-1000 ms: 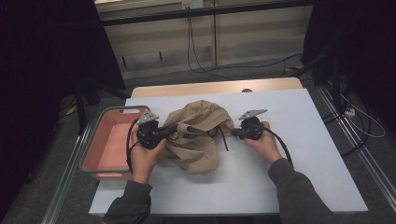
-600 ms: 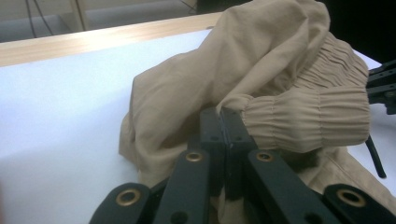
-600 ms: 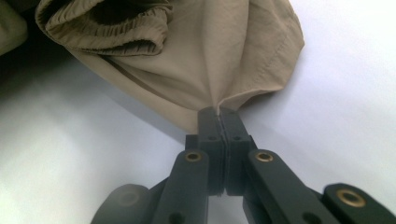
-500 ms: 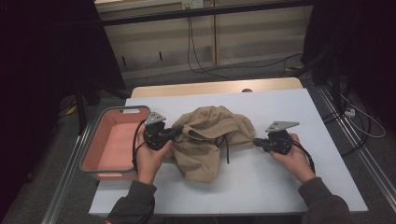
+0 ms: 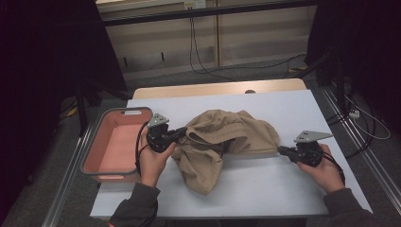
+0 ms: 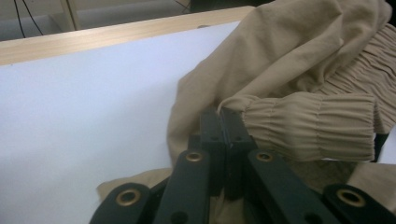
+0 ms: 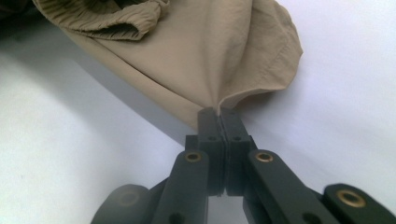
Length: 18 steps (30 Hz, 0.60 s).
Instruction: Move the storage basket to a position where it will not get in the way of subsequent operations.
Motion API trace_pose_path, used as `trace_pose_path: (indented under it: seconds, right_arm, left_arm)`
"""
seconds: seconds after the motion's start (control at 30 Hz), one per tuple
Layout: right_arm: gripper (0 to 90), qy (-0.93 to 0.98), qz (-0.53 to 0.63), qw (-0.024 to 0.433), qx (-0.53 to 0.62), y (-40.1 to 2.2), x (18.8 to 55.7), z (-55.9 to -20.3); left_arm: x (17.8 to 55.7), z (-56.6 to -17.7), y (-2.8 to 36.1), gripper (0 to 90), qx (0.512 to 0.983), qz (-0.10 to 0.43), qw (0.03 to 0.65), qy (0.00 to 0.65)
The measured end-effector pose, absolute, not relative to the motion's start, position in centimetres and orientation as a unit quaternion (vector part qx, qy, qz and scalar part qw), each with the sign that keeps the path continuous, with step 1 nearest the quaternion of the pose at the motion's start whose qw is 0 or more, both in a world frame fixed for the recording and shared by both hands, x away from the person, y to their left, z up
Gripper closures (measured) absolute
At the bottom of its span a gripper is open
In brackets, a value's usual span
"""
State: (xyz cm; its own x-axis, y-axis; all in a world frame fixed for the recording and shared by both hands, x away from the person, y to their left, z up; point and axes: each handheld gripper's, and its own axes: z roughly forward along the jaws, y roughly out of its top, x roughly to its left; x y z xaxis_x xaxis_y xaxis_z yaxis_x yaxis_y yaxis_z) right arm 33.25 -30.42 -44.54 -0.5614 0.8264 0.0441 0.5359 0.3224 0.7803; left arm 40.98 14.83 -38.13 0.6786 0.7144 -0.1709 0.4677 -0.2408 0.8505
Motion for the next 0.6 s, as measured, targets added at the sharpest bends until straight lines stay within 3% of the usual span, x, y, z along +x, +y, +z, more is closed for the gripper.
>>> trace_pose_path:
  seconds: [0.33, 0.6]
  right_arm:
    - [87.8, 0.789, 0.390, 0.204, 0.429, -32.3, 32.4, -44.4]
    - [55.9, 0.790, 0.418, 0.220, 0.391, -30.0, 32.4, -43.0]
  left_arm:
    - [41.2, -38.8, 15.1, 89.6, 0.775, 0.134, 0.475, 0.394]
    - [41.2, -39.0, 14.7, 89.5, 0.780, 0.137, 0.470, 0.389]
